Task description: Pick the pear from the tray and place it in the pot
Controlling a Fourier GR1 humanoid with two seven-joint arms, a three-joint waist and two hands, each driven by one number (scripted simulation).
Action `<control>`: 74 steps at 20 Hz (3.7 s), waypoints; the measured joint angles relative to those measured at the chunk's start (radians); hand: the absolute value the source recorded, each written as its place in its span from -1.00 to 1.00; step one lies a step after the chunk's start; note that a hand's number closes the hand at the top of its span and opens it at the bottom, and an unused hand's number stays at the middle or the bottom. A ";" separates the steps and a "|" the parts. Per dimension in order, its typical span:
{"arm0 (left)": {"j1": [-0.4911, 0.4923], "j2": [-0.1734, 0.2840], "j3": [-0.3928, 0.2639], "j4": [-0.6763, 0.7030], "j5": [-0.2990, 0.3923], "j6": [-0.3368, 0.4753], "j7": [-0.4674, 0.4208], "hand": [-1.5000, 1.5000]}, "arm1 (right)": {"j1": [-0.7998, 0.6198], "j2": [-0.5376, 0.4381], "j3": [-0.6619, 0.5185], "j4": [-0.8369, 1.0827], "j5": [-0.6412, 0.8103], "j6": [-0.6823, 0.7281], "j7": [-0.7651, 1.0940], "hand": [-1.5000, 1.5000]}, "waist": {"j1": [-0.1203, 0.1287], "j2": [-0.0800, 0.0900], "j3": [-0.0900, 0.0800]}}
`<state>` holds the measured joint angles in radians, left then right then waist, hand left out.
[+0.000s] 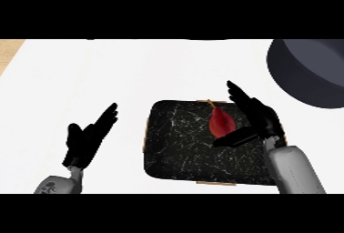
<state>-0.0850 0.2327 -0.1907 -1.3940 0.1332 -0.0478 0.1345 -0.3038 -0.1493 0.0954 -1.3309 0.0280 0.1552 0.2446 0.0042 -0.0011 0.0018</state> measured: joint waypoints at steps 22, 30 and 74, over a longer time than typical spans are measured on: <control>-0.011 -0.037 0.050 0.031 -0.049 -0.042 -0.001 0.00 | -0.057 0.071 -0.061 0.356 0.074 -0.013 -0.498 1.00 | -0.002 -0.022 -0.019; 0.007 -0.032 0.064 0.006 -0.049 -0.037 -0.012 0.00 | -0.014 -0.293 -0.259 0.453 -0.066 0.285 -0.668 1.00 | -0.024 0.008 0.004; -0.069 -0.073 0.012 0.030 -0.080 -0.070 0.006 0.00 | -0.449 -0.891 -0.135 0.894 0.299 0.178 -1.023 1.00 | 0.093 0.029 0.004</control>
<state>-0.1539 0.1596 -0.1787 -1.3638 0.0528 -0.1175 0.1402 -0.7529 -1.0408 -0.0397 -0.4369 0.3265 0.3331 -0.7786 0.0973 0.0281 0.0056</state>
